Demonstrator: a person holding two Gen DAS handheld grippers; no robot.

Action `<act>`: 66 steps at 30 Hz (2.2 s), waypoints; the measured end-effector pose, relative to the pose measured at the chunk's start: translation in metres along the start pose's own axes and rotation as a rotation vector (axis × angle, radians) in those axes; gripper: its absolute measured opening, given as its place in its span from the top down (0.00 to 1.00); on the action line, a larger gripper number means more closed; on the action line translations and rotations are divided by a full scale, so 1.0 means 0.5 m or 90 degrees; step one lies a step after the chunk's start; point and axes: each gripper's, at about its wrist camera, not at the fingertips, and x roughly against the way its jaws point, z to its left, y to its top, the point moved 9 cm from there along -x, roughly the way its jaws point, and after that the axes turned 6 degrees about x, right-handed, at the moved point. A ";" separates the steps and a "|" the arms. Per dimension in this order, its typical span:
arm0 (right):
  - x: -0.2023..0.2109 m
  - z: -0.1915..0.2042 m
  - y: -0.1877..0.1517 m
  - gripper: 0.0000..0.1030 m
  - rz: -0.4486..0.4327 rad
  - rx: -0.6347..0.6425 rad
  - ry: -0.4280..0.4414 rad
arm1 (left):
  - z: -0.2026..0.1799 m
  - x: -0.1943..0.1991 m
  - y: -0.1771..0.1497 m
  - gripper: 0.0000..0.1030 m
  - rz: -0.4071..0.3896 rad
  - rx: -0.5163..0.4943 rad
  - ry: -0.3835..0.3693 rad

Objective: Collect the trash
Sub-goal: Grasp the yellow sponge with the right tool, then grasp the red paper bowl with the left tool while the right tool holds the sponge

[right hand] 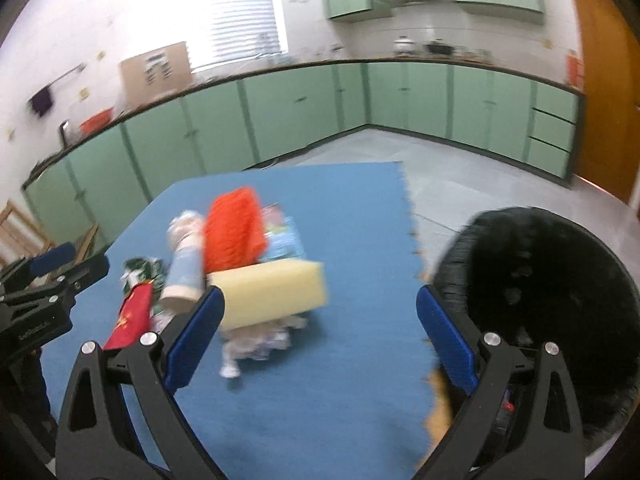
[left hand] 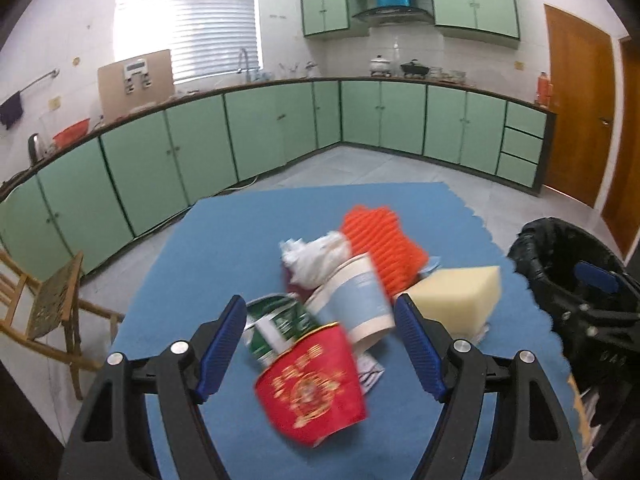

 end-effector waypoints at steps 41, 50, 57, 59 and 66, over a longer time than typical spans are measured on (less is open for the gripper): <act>-0.096 0.059 -0.011 0.17 0.035 0.038 0.071 | 0.008 -0.132 -0.146 0.22 0.122 -0.006 0.043; -0.079 0.074 0.006 0.17 0.017 0.045 0.069 | 0.037 -0.091 -0.110 0.54 0.095 0.035 0.010; -0.055 0.079 0.031 0.18 -0.007 0.043 0.073 | 0.039 -0.043 -0.054 0.59 0.047 0.062 -0.014; -0.047 0.078 0.038 0.18 -0.014 0.041 0.073 | 0.037 -0.032 -0.047 0.66 0.038 0.063 -0.022; -0.024 0.069 0.064 0.18 -0.034 0.027 0.074 | 0.031 -0.024 -0.037 0.99 0.038 0.056 -0.058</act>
